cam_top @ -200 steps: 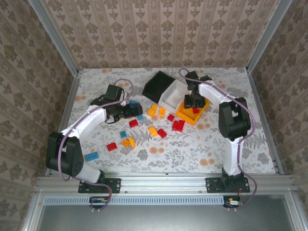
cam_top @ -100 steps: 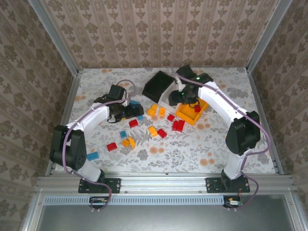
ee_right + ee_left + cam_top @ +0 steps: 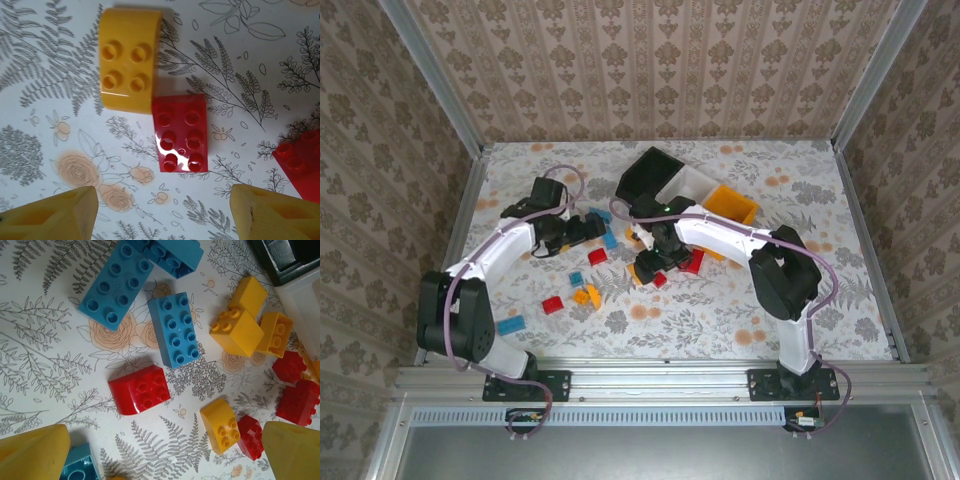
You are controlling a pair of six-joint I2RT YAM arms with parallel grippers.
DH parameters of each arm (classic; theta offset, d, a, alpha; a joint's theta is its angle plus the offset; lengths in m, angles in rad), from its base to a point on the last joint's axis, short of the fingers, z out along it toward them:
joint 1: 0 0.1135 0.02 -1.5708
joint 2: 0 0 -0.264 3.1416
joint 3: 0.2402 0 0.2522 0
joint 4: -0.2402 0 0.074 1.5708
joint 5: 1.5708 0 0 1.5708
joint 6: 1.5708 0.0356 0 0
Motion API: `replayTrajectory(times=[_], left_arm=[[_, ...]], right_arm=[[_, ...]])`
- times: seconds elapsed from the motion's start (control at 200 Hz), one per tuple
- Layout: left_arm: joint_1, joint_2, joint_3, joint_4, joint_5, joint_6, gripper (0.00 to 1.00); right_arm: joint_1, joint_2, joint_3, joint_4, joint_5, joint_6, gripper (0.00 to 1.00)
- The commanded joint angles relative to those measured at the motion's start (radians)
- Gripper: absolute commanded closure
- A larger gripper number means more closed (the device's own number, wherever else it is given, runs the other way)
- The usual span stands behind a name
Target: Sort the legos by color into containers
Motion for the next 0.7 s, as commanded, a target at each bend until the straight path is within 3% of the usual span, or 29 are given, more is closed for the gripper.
replayTrajectory(times=[0.0, 0.495, 0.695], left_arm=[[0.013, -0.041, -0.024, -0.04, 0.002, -0.02, 0.0], [0.038, -0.083, -0.049, -0.059, 0.005, -0.024, 0.0], [0.041, -0.07, -0.045, -0.05, 0.012, -0.035, 0.0]], right_arm=[[0.005, 0.031, -0.015, 0.022, 0.048, -0.032, 0.3], [0.009, 0.129, -0.035, 0.082, 0.091, -0.035, 0.4], [0.011, 0.131, -0.065, 0.114, 0.151, -0.017, 0.52]])
